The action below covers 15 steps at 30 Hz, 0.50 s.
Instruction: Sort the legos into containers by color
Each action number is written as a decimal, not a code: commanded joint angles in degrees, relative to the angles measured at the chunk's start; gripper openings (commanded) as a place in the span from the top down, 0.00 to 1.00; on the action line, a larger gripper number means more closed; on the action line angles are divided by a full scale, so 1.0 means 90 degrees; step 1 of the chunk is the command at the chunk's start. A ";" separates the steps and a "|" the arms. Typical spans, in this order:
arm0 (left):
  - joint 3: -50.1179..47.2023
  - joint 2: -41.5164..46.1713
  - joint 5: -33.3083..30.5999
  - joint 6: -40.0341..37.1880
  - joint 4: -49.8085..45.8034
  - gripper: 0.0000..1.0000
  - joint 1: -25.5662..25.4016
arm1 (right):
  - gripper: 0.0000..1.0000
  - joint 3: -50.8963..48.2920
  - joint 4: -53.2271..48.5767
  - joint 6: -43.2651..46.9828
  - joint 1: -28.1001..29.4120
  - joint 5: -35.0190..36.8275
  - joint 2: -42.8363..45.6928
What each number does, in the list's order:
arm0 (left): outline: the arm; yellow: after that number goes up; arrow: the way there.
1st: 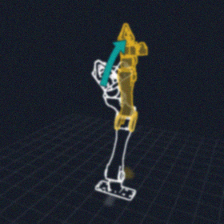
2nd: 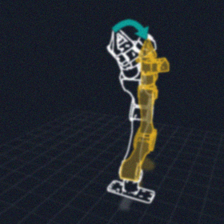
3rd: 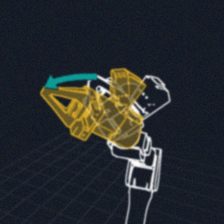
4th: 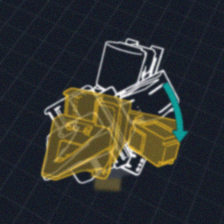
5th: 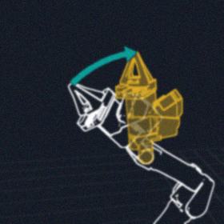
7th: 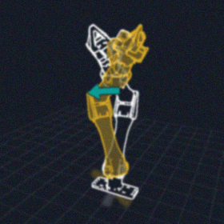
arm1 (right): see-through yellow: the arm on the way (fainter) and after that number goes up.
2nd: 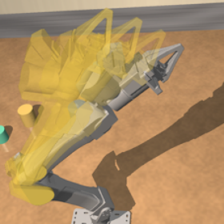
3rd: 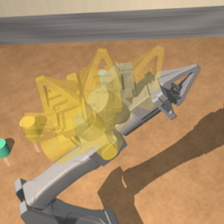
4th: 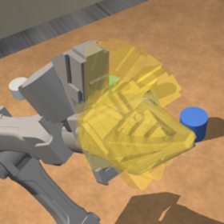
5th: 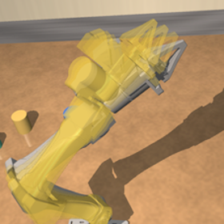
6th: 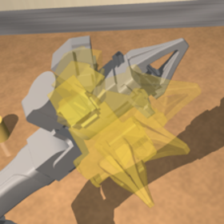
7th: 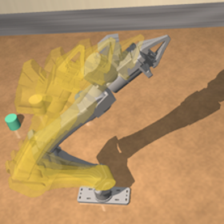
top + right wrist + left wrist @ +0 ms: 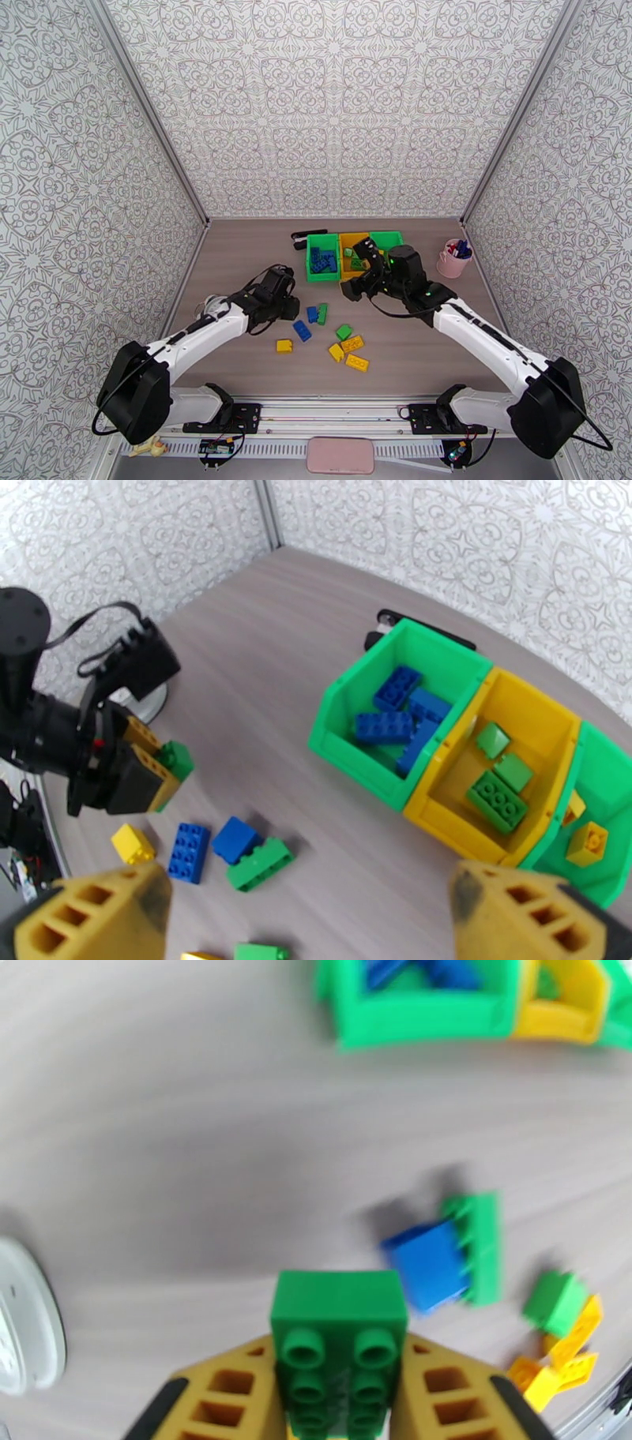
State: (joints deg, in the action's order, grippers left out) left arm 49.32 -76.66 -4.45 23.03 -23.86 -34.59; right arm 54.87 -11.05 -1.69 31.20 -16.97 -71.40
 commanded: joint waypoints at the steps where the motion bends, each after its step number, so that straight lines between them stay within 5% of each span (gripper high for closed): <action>1: 0.0278 0.0008 -0.0247 -0.0306 0.1400 0.70 -0.0231 | 0.04 -0.0232 0.0108 -0.0138 0.0060 0.0124 0.0213; 15: 0.1961 -0.2164 0.0089 -0.0836 0.3448 0.71 -0.0461 | 0.03 -0.0975 0.0466 -0.0407 0.0050 0.0980 0.0849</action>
State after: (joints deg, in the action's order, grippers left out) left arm 62.89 -92.88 -4.91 17.54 2.52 -38.02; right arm 47.55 -8.60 -4.25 31.42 -10.92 -64.93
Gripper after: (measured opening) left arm 0.320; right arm 0.964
